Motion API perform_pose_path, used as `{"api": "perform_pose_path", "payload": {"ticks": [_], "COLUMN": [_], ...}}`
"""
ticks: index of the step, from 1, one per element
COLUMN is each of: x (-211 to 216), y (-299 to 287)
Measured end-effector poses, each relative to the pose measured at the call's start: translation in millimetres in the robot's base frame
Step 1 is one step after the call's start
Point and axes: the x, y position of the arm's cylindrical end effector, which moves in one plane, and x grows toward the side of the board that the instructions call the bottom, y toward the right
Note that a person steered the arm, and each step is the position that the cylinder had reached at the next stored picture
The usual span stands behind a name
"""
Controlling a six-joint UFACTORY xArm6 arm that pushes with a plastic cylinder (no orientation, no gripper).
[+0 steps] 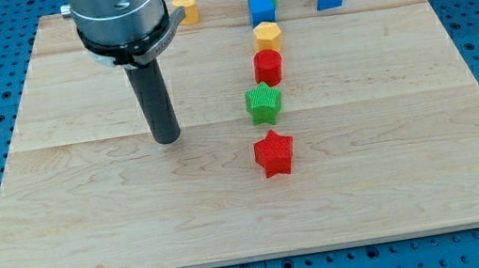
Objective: Place your hand vertically below the yellow heart
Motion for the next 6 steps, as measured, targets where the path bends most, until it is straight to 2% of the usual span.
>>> {"api": "perform_pose_path", "payload": {"ticks": [1, 4, 5, 6], "x": [-6, -119, -128, -119], "y": [1, -52, -57, -43]}}
